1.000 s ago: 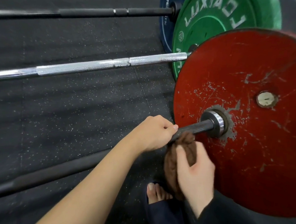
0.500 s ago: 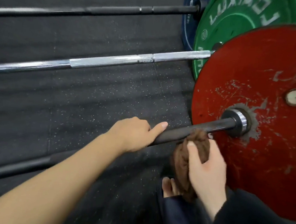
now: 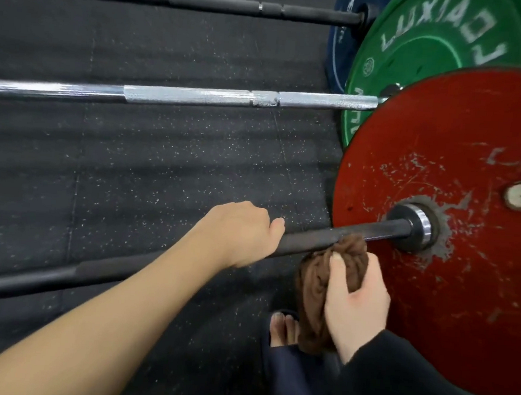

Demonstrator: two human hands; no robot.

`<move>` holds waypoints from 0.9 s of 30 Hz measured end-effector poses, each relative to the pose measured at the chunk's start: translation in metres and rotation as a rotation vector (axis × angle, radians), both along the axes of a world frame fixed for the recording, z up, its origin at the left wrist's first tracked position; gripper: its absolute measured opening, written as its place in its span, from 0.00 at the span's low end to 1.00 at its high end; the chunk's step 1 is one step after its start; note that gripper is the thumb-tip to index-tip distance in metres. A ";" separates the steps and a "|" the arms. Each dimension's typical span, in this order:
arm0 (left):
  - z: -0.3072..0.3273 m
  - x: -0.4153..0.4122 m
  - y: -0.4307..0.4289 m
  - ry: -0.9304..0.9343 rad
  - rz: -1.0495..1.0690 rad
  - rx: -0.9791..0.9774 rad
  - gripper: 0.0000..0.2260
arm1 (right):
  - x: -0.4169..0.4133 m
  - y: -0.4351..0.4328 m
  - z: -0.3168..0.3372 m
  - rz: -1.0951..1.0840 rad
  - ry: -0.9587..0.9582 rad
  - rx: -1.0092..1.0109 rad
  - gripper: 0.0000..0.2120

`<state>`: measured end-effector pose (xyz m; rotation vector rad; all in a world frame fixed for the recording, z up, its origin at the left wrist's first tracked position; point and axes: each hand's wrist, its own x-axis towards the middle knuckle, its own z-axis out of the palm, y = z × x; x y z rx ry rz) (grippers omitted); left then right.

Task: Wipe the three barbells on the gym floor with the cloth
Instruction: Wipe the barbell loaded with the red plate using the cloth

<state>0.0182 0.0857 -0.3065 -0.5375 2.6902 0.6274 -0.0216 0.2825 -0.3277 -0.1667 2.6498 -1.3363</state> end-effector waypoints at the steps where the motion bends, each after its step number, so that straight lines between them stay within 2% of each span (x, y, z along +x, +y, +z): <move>1: 0.000 0.000 -0.001 -0.014 -0.012 0.015 0.27 | 0.002 0.000 -0.001 0.036 -0.014 0.004 0.04; 4: -0.001 0.001 -0.002 -0.018 -0.042 0.037 0.32 | 0.004 0.002 -0.003 0.090 -0.035 0.023 0.03; 9: -0.002 0.005 0.000 0.014 -0.074 -0.011 0.36 | -0.023 0.014 0.002 -0.157 0.046 -0.001 0.03; 11: -0.002 0.005 0.001 0.011 -0.070 -0.018 0.36 | -0.026 0.015 0.006 -0.159 0.053 0.005 0.03; 13: -0.002 0.004 0.001 0.000 -0.056 -0.007 0.36 | -0.013 0.008 0.005 -0.072 0.041 0.008 0.04; 17: -0.005 0.002 -0.001 -0.030 -0.024 0.047 0.34 | 0.016 -0.006 0.000 0.240 -0.055 0.020 0.02; 18: -0.006 0.001 -0.001 -0.036 -0.022 0.052 0.34 | 0.015 -0.006 0.000 0.250 -0.062 0.013 0.02; 23: -0.006 0.002 -0.002 -0.034 -0.036 0.040 0.35 | -0.018 0.008 0.006 -0.135 0.019 -0.030 0.04; 25: -0.007 0.002 -0.001 -0.020 -0.043 0.028 0.35 | -0.021 0.007 0.012 -0.144 0.009 -0.001 0.04; 27: -0.007 0.001 -0.001 -0.017 -0.044 0.024 0.35 | -0.011 0.000 0.013 -0.060 0.023 0.029 0.05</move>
